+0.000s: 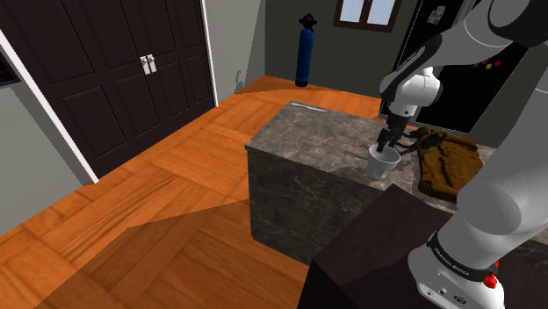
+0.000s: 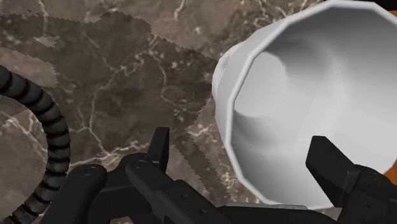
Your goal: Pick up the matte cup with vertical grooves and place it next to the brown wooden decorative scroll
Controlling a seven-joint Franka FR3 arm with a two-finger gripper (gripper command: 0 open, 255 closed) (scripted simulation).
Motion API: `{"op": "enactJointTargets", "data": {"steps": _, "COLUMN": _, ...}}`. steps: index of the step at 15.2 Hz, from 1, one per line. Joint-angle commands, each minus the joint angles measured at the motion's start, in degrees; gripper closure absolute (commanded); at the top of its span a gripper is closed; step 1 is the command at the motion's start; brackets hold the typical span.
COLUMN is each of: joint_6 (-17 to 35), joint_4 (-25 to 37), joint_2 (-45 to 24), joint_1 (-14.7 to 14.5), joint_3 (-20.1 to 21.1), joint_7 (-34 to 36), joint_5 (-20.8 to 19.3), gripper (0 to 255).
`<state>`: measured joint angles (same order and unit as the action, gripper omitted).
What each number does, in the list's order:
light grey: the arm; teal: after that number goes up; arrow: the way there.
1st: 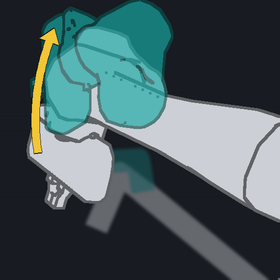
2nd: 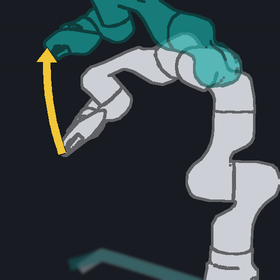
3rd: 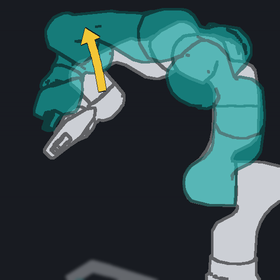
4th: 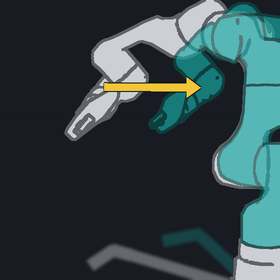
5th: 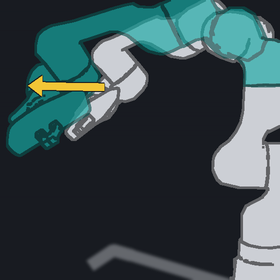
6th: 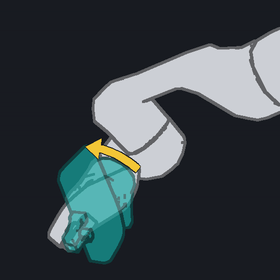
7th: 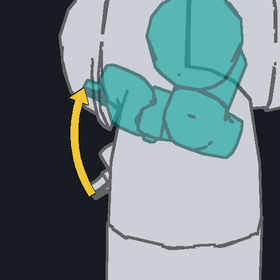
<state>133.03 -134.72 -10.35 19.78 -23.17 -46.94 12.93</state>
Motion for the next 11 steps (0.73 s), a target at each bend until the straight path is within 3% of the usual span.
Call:
{"op": "enactJointTargets", "data": {"steps": 1, "joint_6": -2.91, "joint_4": 0.76, "joint_2": 2.48, "joint_1": -0.23, "joint_3": -0.61, "joint_7": 1.36, "joint_5": -1.86, "gripper": 0}}
{"op": "enactJointTargets", "data": {"steps": 3, "joint_6": -6.27, "joint_4": 2.28, "joint_2": 4.60, "joint_1": -0.24, "joint_3": -1.08, "joint_7": 2.48, "joint_5": -3.48, "gripper": 0}}
{"op": "enactJointTargets", "data": {"steps": 11, "joint_6": -6.27, "joint_4": 2.28, "joint_2": 4.60, "joint_1": -0.22, "joint_3": -1.05, "joint_7": 2.48, "joint_5": -3.49, "gripper": 0}}
